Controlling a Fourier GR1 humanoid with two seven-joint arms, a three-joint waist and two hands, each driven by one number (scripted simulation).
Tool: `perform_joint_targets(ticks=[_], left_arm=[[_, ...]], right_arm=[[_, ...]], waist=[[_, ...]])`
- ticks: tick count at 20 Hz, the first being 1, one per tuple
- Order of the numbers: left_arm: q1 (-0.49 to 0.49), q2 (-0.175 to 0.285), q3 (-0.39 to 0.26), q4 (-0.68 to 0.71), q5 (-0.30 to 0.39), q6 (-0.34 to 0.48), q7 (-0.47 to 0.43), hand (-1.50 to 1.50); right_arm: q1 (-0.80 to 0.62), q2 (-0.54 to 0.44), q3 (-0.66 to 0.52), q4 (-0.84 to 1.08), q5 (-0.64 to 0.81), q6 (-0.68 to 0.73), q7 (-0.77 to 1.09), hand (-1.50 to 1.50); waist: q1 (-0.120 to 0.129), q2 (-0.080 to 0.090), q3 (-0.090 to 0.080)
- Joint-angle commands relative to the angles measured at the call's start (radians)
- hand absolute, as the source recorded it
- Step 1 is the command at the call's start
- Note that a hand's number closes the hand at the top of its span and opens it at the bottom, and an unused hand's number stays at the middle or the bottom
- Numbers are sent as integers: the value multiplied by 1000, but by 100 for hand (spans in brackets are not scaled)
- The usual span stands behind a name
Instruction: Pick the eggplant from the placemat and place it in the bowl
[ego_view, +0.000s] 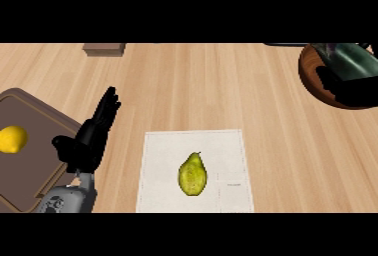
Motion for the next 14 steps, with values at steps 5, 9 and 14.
perform_joint_targets(ticks=[5,9,14], left_arm=[[-19,-9,11,21,-7,3,-2,0],[-61,-10,5,10,-22,9,26,0],[-1,-13,13,49,-13,-15,-50,0]], right_arm=[[-111,-119,-48,322,111,64,-127,150],[-111,-142,3,519,253,7,-279,150],[-155,-142,-32,774,309,-66,-443,150]], waist=[[8,4,0],[16,10,1],[14,7,1]])
